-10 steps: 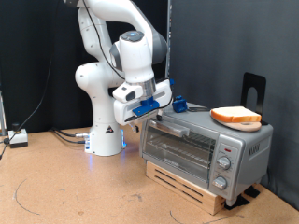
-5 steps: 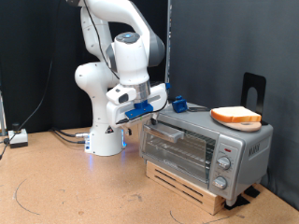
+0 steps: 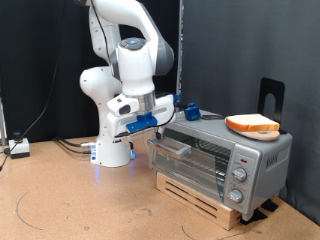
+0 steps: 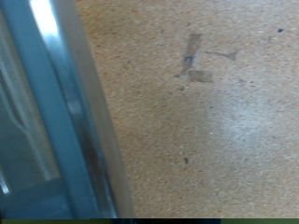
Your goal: Make a piece of toast with the oven
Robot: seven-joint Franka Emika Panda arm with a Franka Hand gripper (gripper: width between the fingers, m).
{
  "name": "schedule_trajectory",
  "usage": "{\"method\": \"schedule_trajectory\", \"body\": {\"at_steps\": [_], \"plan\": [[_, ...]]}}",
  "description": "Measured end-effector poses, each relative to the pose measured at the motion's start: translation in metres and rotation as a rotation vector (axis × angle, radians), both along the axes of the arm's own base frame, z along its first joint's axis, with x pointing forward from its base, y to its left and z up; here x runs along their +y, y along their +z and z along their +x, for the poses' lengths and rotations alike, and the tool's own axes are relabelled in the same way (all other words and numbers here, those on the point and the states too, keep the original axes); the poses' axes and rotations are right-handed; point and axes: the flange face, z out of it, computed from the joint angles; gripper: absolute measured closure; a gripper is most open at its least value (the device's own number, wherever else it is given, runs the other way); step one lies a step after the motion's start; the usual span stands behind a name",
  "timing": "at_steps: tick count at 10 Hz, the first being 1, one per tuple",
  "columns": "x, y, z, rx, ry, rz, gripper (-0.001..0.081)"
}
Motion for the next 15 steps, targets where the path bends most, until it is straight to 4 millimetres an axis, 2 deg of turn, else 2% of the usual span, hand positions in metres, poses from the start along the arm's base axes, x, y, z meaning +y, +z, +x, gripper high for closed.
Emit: {"method": "schedule_trajectory", "body": {"at_steps": [4, 7, 11, 15], "plan": [[-0.016, -0.016, 0.015, -0.008, -0.037, -0.035, -0.0004], [-0.018, -0.031, 0.03, -0.022, -0.051, -0.054, -0.0004], [-0.006, -0.04, 0.05, -0.042, -0.05, -0.047, -0.0004], [-0.004, -0.04, 0.057, -0.046, -0.047, -0.031, -0.0004]]}}
